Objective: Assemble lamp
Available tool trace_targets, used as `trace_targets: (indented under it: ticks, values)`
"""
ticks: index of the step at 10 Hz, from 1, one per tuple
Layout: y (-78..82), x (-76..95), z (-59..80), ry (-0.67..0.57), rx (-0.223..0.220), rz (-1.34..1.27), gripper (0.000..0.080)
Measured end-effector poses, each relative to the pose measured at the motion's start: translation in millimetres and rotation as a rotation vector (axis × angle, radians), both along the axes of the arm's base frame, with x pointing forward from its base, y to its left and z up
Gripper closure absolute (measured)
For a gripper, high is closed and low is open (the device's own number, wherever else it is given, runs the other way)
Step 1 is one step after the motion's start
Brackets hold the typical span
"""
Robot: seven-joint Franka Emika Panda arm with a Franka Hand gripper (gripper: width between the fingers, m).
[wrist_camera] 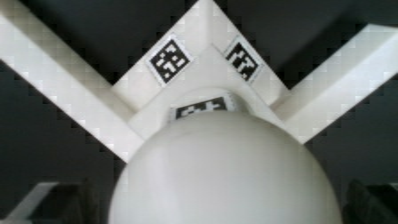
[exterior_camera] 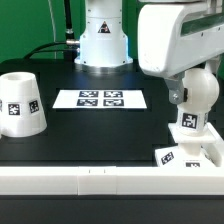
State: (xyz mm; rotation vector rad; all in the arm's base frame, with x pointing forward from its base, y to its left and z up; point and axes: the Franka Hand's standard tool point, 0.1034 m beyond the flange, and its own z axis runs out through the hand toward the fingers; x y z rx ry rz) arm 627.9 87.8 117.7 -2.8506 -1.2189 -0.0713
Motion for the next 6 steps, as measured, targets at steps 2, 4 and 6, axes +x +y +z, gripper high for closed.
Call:
trace_targets:
  ticks: [2,4,6]
  values:
    - [-1.8,-0.8,-1.1,-0.004,-0.006,0.119,0.0101]
    - [-4.7,-0.6,-1.3,-0.011,-0.015,0.258,0.0101]
    - [-2.8,2.4,-1.0,-0.04,-0.048,0.411,0.0101]
